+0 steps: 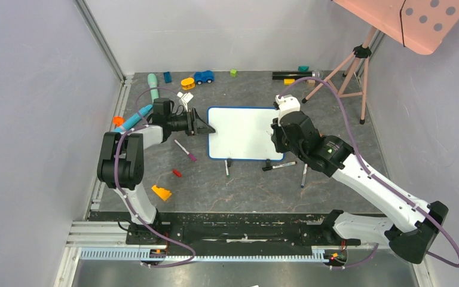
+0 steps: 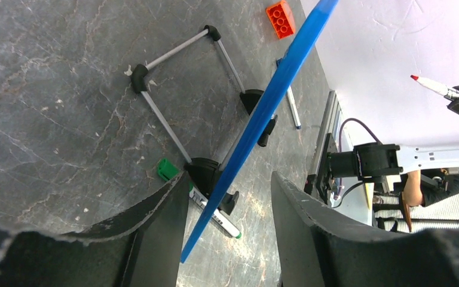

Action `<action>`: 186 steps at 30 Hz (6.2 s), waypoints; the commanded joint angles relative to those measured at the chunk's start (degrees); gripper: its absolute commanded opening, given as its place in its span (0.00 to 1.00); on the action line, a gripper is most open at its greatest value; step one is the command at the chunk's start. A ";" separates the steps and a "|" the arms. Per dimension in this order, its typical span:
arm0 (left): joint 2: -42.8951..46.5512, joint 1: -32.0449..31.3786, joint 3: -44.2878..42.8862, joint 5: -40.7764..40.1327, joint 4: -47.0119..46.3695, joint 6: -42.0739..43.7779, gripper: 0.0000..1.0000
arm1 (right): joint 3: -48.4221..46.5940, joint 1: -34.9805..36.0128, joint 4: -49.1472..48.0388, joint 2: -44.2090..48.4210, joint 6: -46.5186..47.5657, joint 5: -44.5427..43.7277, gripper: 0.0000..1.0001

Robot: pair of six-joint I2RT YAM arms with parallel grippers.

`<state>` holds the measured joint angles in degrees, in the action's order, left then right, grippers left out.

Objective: Write a sentence on the whiteboard
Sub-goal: Move the whiteboard to the center of the board, then hold the whiteboard on the whiteboard stand.

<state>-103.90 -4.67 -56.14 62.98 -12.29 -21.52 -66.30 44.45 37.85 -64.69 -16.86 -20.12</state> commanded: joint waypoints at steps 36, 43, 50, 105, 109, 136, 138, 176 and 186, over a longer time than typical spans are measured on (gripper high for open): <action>9.41 -6.41 13.24 -5.89 -9.35 -4.73 0.60 | 0.10 -0.59 -0.67 2.68 1.26 0.36 0.00; 9.38 -6.34 12.75 -6.11 -8.49 -4.36 0.77 | 0.59 -0.61 -1.03 3.31 0.70 0.65 0.00; 10.04 -6.32 12.67 -7.63 -7.91 -4.04 0.84 | 1.05 -0.65 -1.03 4.09 0.46 0.77 0.00; 43.64 4.11 15.43 -22.46 17.57 -2.69 1.00 | 0.46 -0.76 -10.60 0.96 2.25 1.61 0.00; 46.94 4.14 15.82 -20.55 12.92 -5.91 1.00 | -0.15 -0.76 -9.81 1.65 2.16 3.77 0.00; 31.63 4.14 15.43 -10.37 3.19 -2.59 1.00 | -0.74 -1.02 -13.74 -2.01 0.66 3.04 0.00; 28.06 4.14 15.43 -8.48 0.87 -2.59 1.00 | -1.63 -1.03 -14.12 -2.86 0.19 3.57 0.00; -8.31 6.71 18.14 8.93 -76.91 -35.13 0.93 | 0.60 -1.03 -20.39 -3.91 -0.78 4.71 0.00; -7.75 5.69 17.81 10.90 -76.91 -33.59 0.85 | 1.73 -1.04 -20.90 -3.34 -1.74 5.29 0.00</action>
<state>-112.84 1.74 -37.58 71.44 -83.57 -56.53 -64.69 43.59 19.88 -69.34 -18.02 -15.27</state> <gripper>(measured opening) 0.873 0.114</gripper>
